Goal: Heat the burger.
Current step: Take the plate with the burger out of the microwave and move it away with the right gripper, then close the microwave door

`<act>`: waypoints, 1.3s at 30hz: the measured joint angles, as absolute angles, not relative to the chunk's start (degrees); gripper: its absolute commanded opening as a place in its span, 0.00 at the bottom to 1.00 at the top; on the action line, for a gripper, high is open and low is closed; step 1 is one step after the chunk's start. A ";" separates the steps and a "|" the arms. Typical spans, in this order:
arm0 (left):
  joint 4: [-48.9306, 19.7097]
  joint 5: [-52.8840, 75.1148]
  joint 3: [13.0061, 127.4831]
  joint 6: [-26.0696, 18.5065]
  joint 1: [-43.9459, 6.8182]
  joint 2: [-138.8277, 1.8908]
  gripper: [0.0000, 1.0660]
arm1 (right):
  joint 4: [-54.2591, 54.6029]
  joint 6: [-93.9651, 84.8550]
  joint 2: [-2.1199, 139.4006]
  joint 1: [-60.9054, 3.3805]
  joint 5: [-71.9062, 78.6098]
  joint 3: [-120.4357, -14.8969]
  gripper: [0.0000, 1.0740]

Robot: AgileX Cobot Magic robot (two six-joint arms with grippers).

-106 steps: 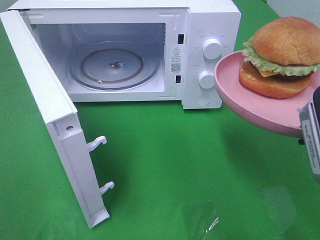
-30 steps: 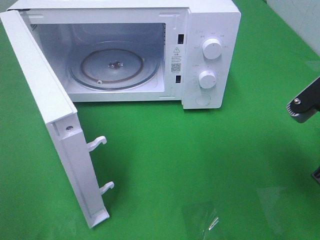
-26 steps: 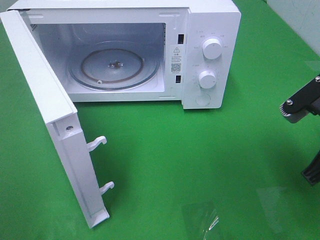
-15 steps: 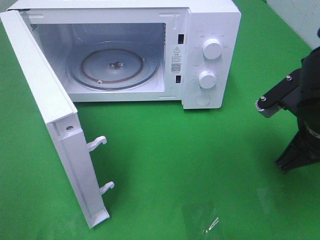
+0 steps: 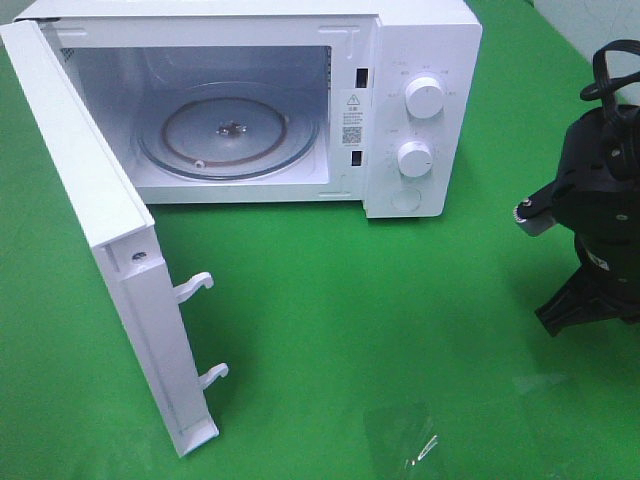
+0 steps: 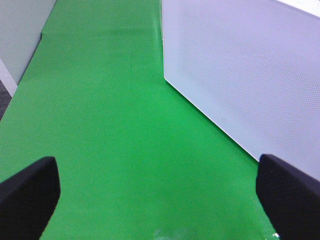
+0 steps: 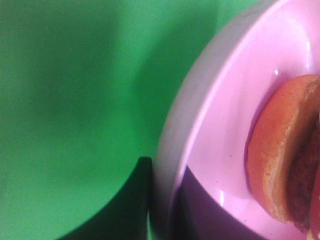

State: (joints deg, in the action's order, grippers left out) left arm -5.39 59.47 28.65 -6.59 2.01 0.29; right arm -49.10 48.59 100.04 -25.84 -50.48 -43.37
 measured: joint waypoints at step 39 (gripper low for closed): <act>-5.39 59.47 28.65 -6.59 2.01 0.29 0.94 | -37.59 41.48 102.27 -21.49 -47.04 -50.02 0.46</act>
State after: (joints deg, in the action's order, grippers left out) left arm -5.39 59.47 28.65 -6.59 2.01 0.29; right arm -37.59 41.48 102.27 -21.49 -47.04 -50.02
